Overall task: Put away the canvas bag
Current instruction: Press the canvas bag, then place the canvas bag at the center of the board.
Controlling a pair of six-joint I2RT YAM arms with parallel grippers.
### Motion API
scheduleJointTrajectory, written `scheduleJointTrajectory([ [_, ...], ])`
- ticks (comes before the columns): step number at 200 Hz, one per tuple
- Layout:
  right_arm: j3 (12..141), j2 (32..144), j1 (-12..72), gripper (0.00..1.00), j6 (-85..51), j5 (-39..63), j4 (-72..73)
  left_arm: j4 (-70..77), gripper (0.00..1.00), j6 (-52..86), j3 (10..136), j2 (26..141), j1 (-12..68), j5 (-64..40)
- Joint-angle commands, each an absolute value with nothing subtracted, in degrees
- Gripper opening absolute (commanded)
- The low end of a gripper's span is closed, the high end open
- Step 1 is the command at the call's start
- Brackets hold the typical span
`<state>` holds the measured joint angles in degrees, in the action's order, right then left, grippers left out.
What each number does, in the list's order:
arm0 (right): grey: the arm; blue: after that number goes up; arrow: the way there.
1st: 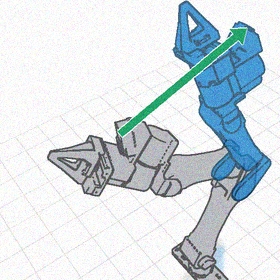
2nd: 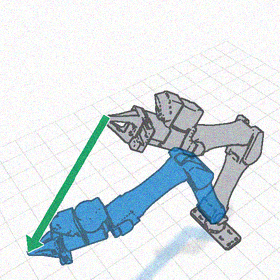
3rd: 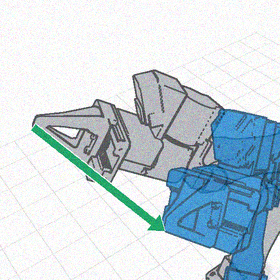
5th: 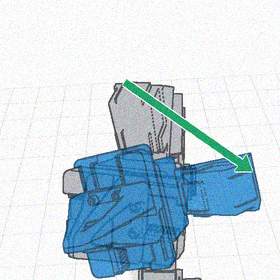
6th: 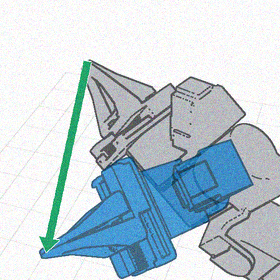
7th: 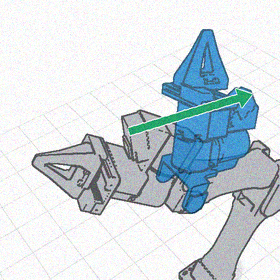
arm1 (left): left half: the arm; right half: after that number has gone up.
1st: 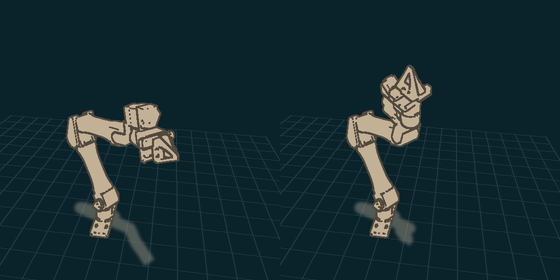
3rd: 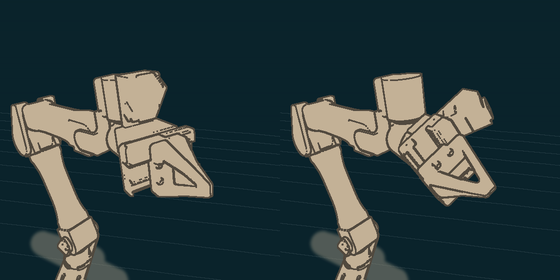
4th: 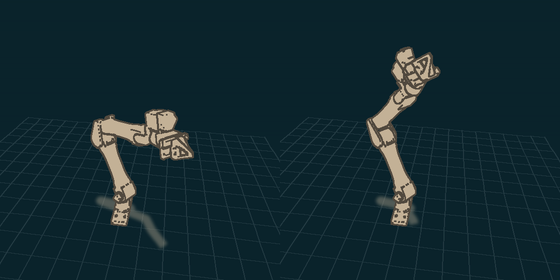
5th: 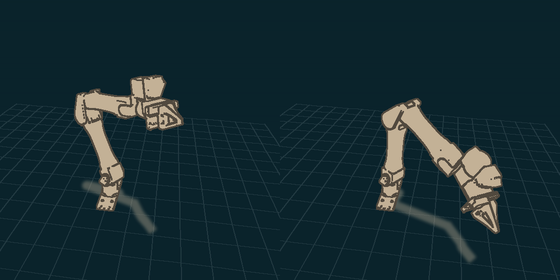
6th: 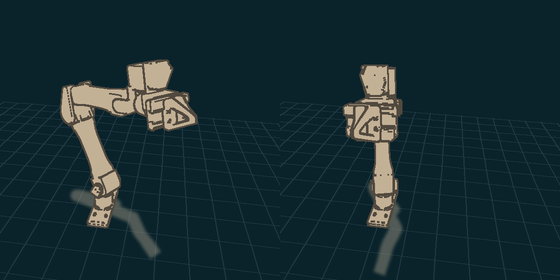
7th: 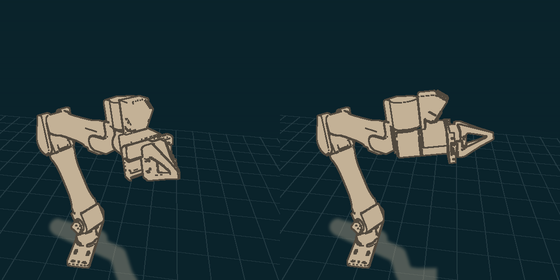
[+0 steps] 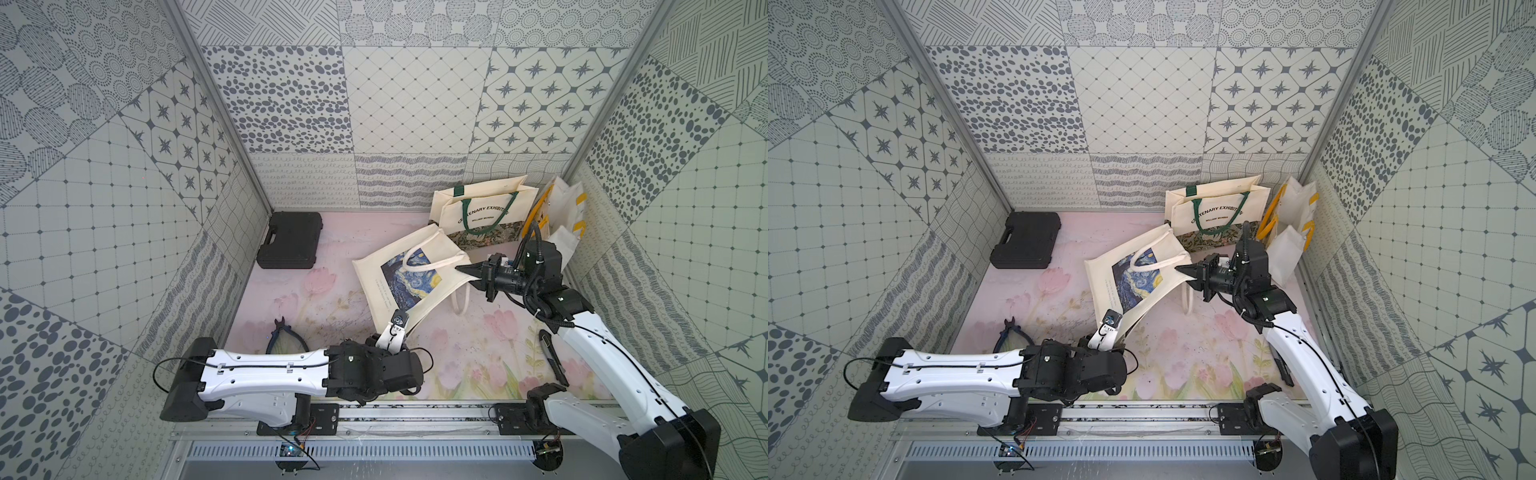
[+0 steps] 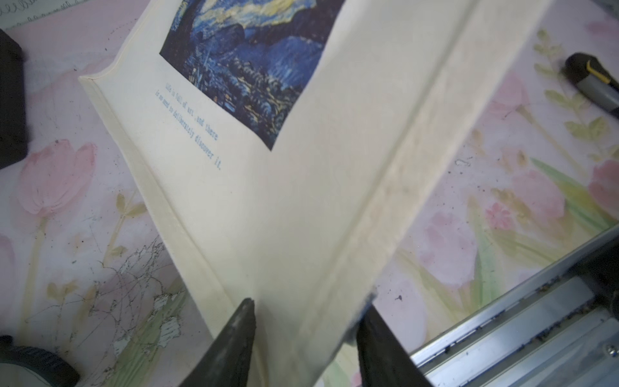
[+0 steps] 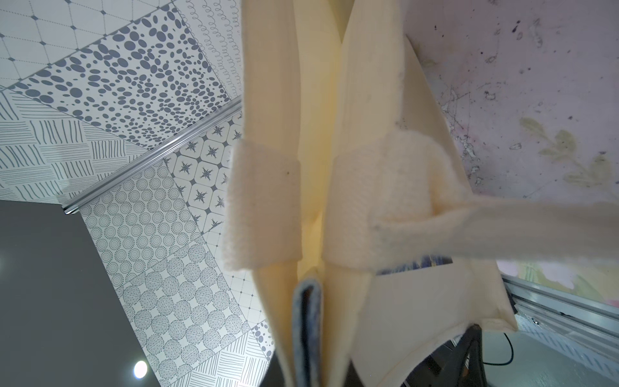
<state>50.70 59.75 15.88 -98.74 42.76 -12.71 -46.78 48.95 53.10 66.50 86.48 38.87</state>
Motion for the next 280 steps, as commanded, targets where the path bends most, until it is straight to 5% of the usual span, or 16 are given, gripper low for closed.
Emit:
scheduleJointTrajectory([
  [1, 54.3, 58.8, 13.9, 0.0, -100.7, 39.4, -1.6, -68.5, 0.53, 53.6, 53.3, 65.8, 88.4, 36.9],
  [101, 52.4, 58.1, 14.4, 0.0, -98.8, 39.8, -4.8, -70.6, 0.53, 57.5, 53.8, 63.3, 92.3, 41.7],
  [119, 50.9, 57.7, 15.7, 0.0, -96.2, 39.6, -7.6, -71.6, 0.64, 57.5, 54.9, 62.2, 92.1, 46.5],
  [197, 42.4, 55.7, 19.1, 0.0, -75.7, 33.2, -30.1, -64.9, 0.66, 34.6, 61.7, 49.3, 77.9, 46.6],
  [247, 40.5, 53.9, 19.1, 0.03, -67.6, 22.5, -41.7, -57.6, 0.66, 25.5, 63.6, 59.3, 74.2, 43.2],
  [280, 38.9, 56.3, 26.2, 0.03, -71.7, 24.0, -35.4, -49.5, 0.67, 22.7, 61.0, 59.8, 70.5, 38.1],
])
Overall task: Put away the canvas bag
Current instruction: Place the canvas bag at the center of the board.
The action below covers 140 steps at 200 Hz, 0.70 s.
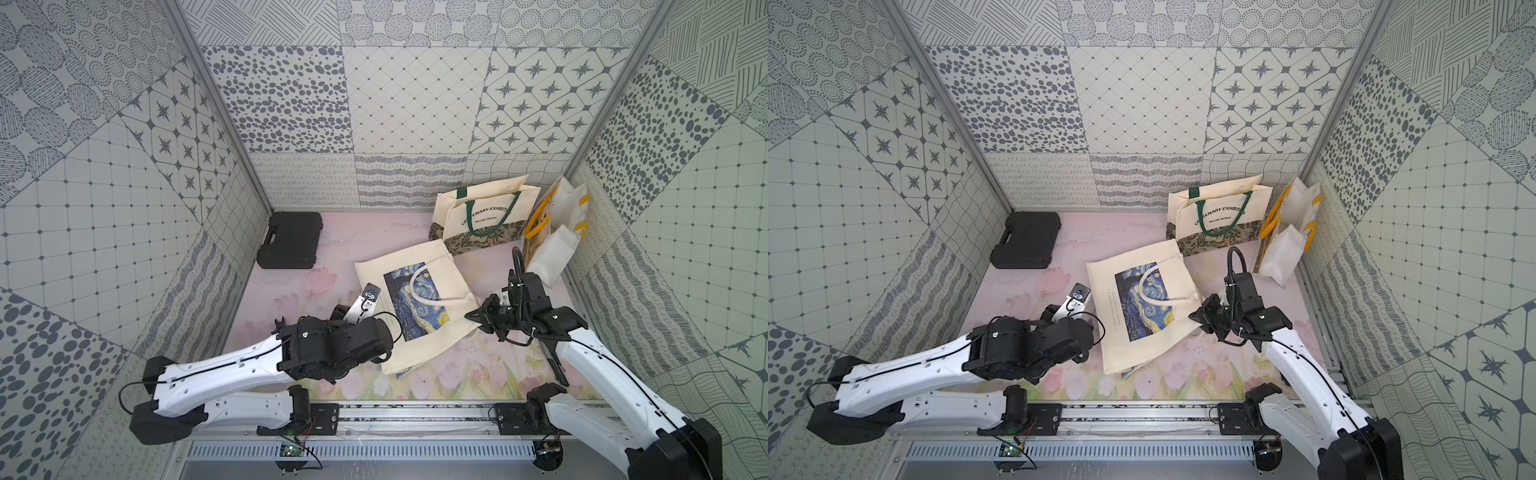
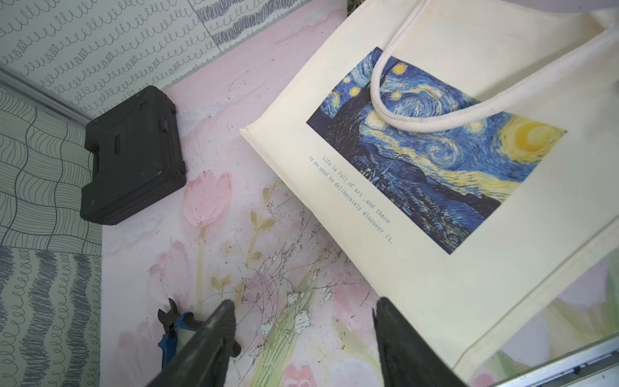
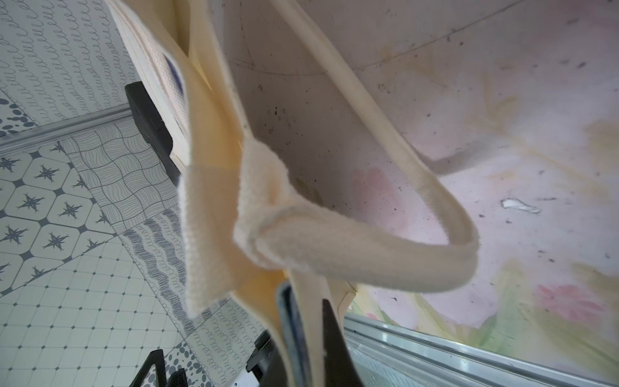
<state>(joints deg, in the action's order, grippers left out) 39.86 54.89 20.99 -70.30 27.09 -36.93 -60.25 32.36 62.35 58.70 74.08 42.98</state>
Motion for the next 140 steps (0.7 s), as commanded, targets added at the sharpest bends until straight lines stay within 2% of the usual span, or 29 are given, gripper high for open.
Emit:
scheduleJointTrajectory([
  [1, 38.9, 56.5, 26.6, 0.03, -71.8, 23.8, -35.3, -49.3, 0.67, 22.6, 61.0, 59.8, 70.3, 38.0],
  [26, 40.8, 58.8, 33.6, 0.02, -74.6, 20.4, -32.6, -48.2, 0.67, 21.1, 60.5, 58.6, 67.0, 35.5],
  [55, 42.0, 61.3, 36.6, 0.02, -76.4, 19.5, -28.7, -48.9, 0.67, 20.0, 60.9, 58.5, 65.8, 34.2],
  [109, 39.7, 65.3, 37.2, 0.02, -79.0, 20.7, -21.8, -41.7, 0.69, 22.7, 53.7, 61.7, 62.6, 28.3],
  [133, 36.2, 65.1, 33.2, 0.02, -81.5, 22.2, -17.3, -38.1, 0.6, 25.1, 50.8, 63.2, 60.0, 24.9],
  [140, 35.8, 64.7, 31.6, 0.06, -81.1, 22.3, -17.6, -38.1, 0.59, 25.2, 50.9, 63.9, 59.8, 24.9],
])
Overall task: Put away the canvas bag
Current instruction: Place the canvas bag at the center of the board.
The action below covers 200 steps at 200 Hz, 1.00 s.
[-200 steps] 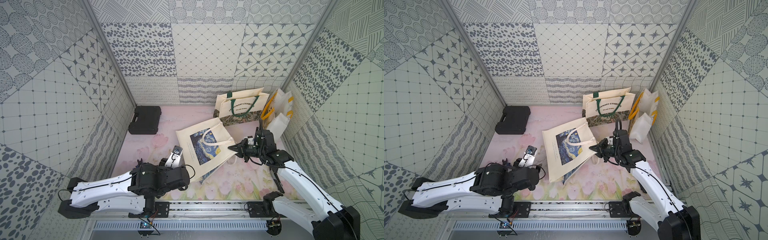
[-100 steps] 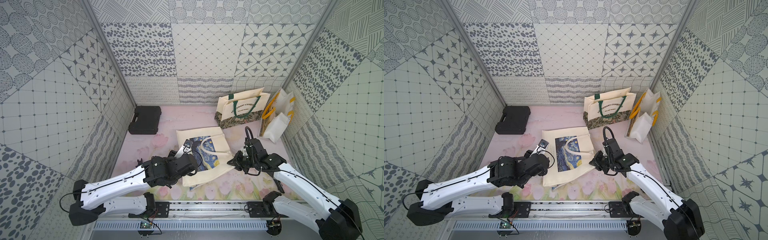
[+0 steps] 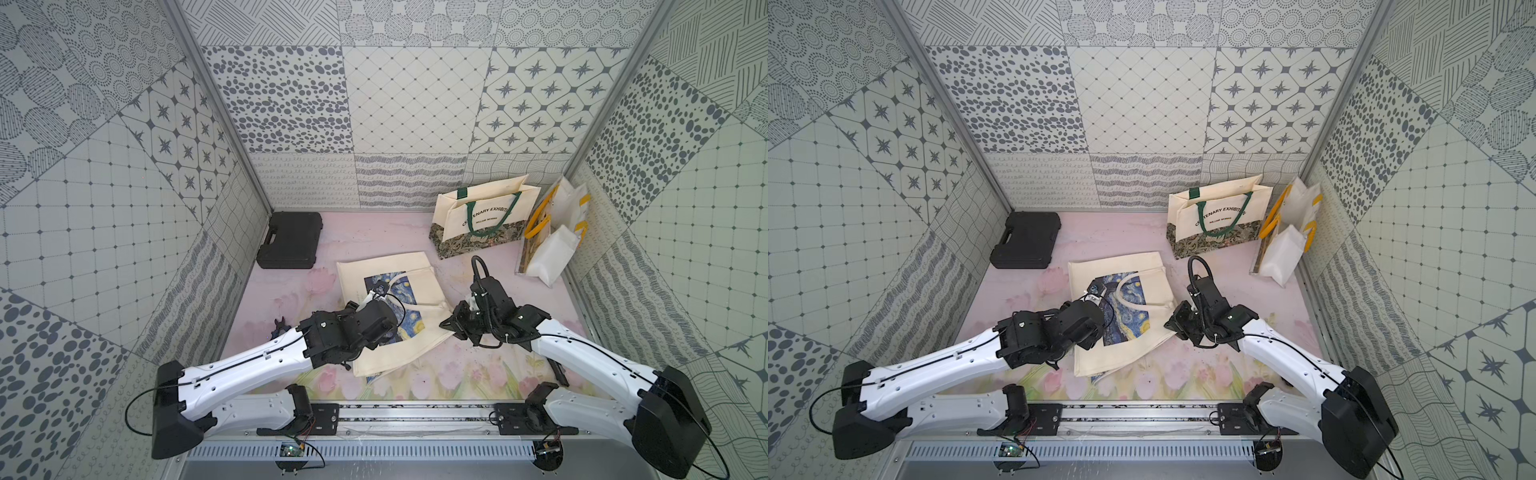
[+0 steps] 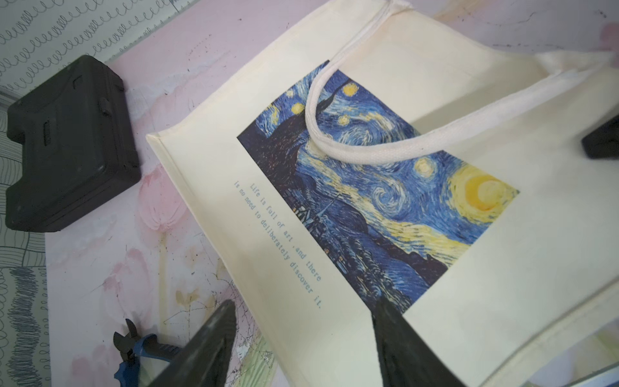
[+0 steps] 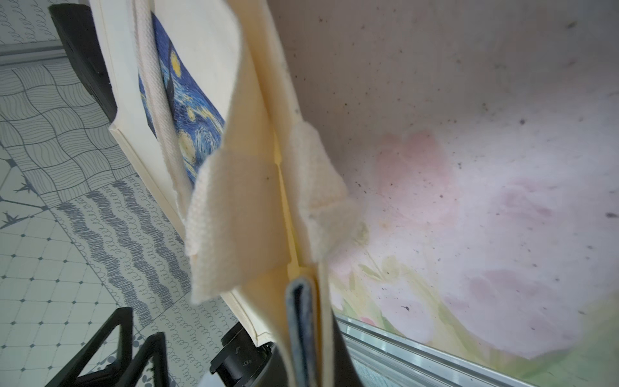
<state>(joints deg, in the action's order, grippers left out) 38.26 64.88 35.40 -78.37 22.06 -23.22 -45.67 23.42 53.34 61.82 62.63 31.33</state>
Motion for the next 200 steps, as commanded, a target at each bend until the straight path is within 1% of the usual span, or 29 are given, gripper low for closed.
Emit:
scheduleJointTrajectory([
  [1, 35.7, 64.6, 31.3, 0.07, -81.0, 22.3, -17.6, -38.1, 0.59, 25.2, 51.0, 63.9, 59.7, 24.9],
  [5, 35.7, 64.2, 30.6, 0.14, -80.5, 22.1, -17.9, -38.2, 0.59, 25.2, 51.2, 64.2, 59.6, 24.9],
  [9, 35.6, 63.9, 30.0, 0.21, -79.7, 21.9, -18.5, -38.3, 0.59, 25.1, 51.4, 64.6, 59.5, 24.9],
  [10, 35.7, 63.8, 29.7, 0.26, -79.4, 21.7, -18.8, -38.3, 0.59, 25.1, 51.5, 64.6, 59.5, 24.9],
  [11, 35.7, 63.8, 29.7, 0.26, -79.4, 21.7, -18.8, -38.3, 0.59, 25.0, 51.5, 64.7, 59.4, 24.9],
  [13, 35.9, 63.5, 29.2, 0.31, -78.9, 21.5, -19.6, -38.4, 0.59, 24.9, 51.7, 64.8, 59.4, 24.9],
  [14, 35.9, 63.5, 29.2, 0.31, -78.9, 21.5, -19.6, -38.4, 0.59, 24.9, 51.7, 64.8, 59.4, 24.9],
  [15, 36.0, 63.4, 28.9, 0.35, -78.5, 21.3, -20.4, -38.5, 0.59, 24.8, 51.7, 64.8, 59.4, 24.9],
  [16, 36.0, 63.4, 28.9, 0.35, -78.5, 21.3, -20.4, -38.5, 0.59, 24.8, 51.8, 64.9, 59.4, 24.9],
  [25, 36.6, 62.8, 27.9, 0.47, -76.6, 20.4, -23.0, -38.7, 0.59, 24.3, 52.4, 65.1, 59.3, 24.9],
  [29, 37.1, 62.5, 27.6, 0.51, -75.4, 19.8, -24.4, -38.8, 0.6, 24.1, 52.5, 65.2, 59.2, 24.9],
  [35, 37.6, 62.3, 27.3, 0.56, -74.3, 19.2, -26.3, -38.9, 0.6, 23.7, 52.7, 65.0, 59.0, 25.0],
  [45, 38.4, 61.9, 27.1, 0.59, -72.6, 18.0, -29.3, -38.8, 0.61, 23.3, 52.9, 64.8, 58.5, 24.9],
  [63, 39.3, 59.9, 27.4, 0.59, -70.8, 14.7, -33.0, -38.5, 0.62, 22.7, 52.8, 64.3, 56.5, 23.6],
  [85, 39.3, 57.1, 29.0, 0.59, -70.1, 11.9, -32.8, -37.7, 0.63, 21.6, 52.3, 64.3, 53.6, 20.8],
  [106, 40.5, 59.4, 29.7, 0.59, -69.2, 12.7, -34.2, -36.6, 0.64, 20.3, 52.2, 65.1, 51.6, 18.9],
  [131, 39.9, 60.7, 30.2, 0.6, -69.9, 11.0, -35.3, -34.4, 0.64, 18.7, 51.8, 66.4, 49.2, 16.7],
  [146, 36.9, 60.4, 29.9, 0.6, -72.1, 11.2, -30.8, -33.6, 0.64, 18.3, 51.4, 67.3, 47.9, 15.6],
  [161, 33.4, 61.9, 29.7, 0.59, -75.5, 14.2, -22.7, -32.7, 0.63, 18.0, 50.8, 67.9, 46.7, 14.1],
  [175, 31.5, 64.2, 30.2, 0.53, -77.6, 17.2, -14.8, -32.2, 0.61, 17.8, 50.8, 68.2, 46.1, 12.7],
  [183, 31.5, 65.2, 30.7, 0.44, -78.1, 17.6, -12.9, -32.0, 0.59, 17.8, 51.1, 68.1, 46.1, 11.7],
  [189, 32.0, 65.7, 31.1, 0.36, -78.1, 17.4, -12.4, -31.9, 0.58, 17.8, 51.5, 68.0, 46.1, 10.6],
  [195, 32.6, 65.7, 31.7, 0.32, -77.7, 16.6, -12.5, -31.6, 0.57, 17.8, 51.9, 67.9, 46.2, 9.3],
  [200, 33.1, 65.6, 32.1, 0.26, -77.3, 15.8, -12.9, -31.4, 0.57, 17.7, 52.1, 67.7, 46.2, 7.8],
])
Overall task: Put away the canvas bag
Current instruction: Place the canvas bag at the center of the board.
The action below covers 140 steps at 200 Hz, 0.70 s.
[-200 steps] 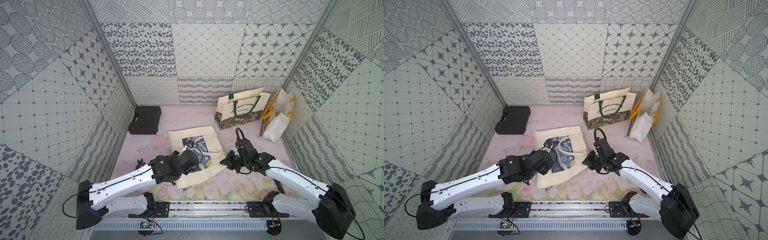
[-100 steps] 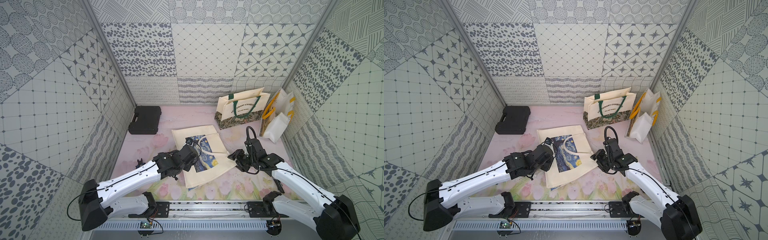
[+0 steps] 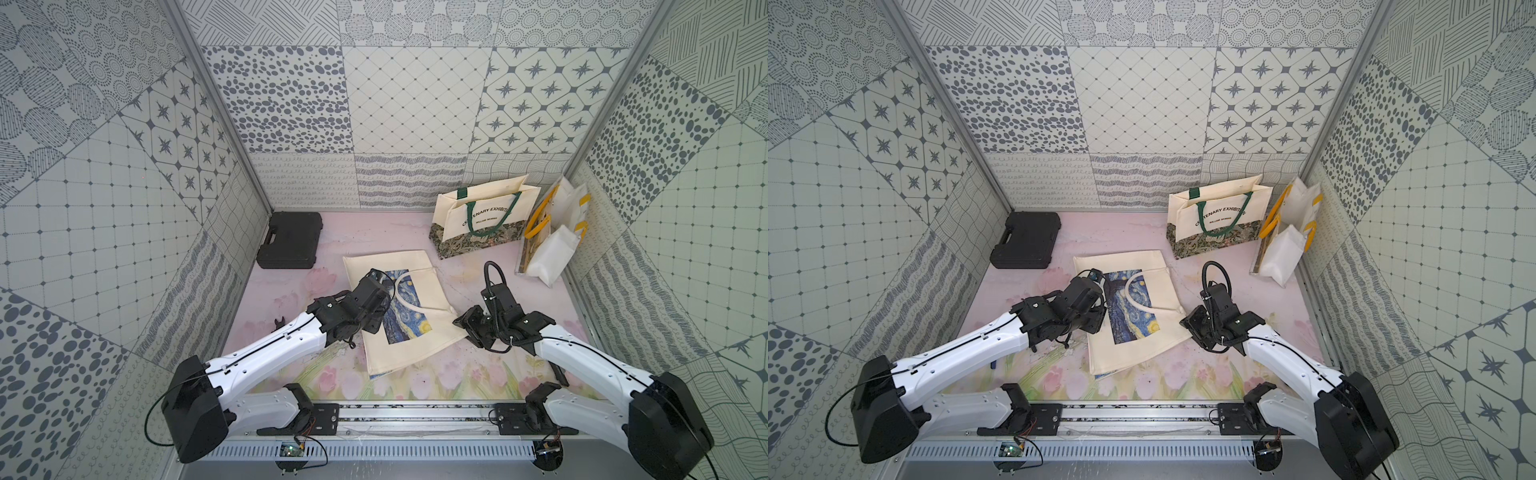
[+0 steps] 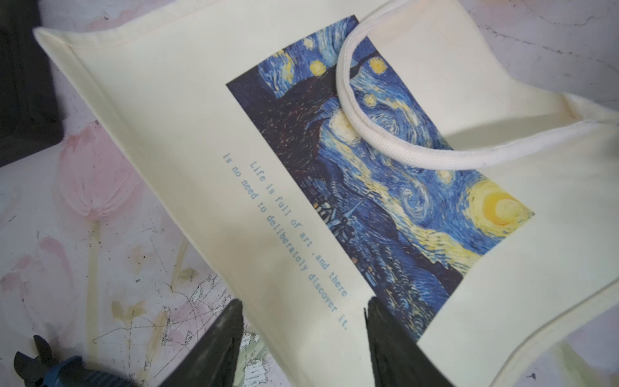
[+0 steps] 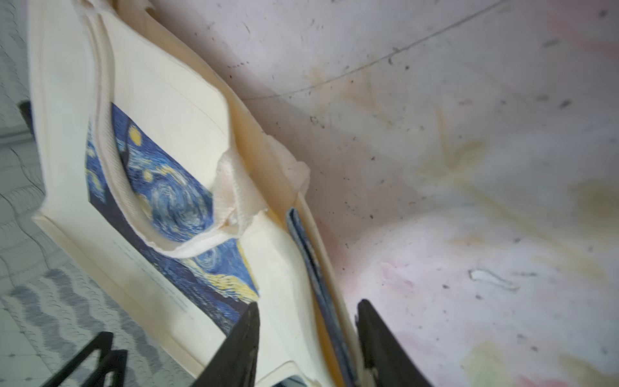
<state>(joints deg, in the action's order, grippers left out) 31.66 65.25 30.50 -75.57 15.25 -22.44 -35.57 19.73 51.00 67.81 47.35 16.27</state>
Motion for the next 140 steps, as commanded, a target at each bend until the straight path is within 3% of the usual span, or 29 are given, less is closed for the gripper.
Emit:
scheduleJointTrajectory([
  [1, 33.3, 65.5, 32.2, 0.25, -77.3, 15.7, -13.0, -31.2, 0.57, 17.7, 52.2, 67.7, 46.3, 7.5],
  [29, 35.6, 63.4, 34.1, 0.0, -76.3, 12.6, -13.5, -26.2, 0.72, 10.1, 51.4, 65.7, 54.4, 7.2],
  [49, 36.4, 63.2, 34.7, 0.0, -77.5, 13.7, -10.8, -23.7, 0.75, 5.0, 51.1, 66.1, 60.1, 9.3],
  [108, 42.5, 66.4, 40.1, 0.0, -83.5, 18.1, -3.0, -16.2, 0.8, -3.1, 46.8, 64.4, 64.0, 11.0],
  [140, 45.7, 67.1, 42.8, 0.0, -85.7, 18.9, -1.9, -17.5, 0.81, -5.6, 48.6, 67.8, 65.1, 20.8],
])
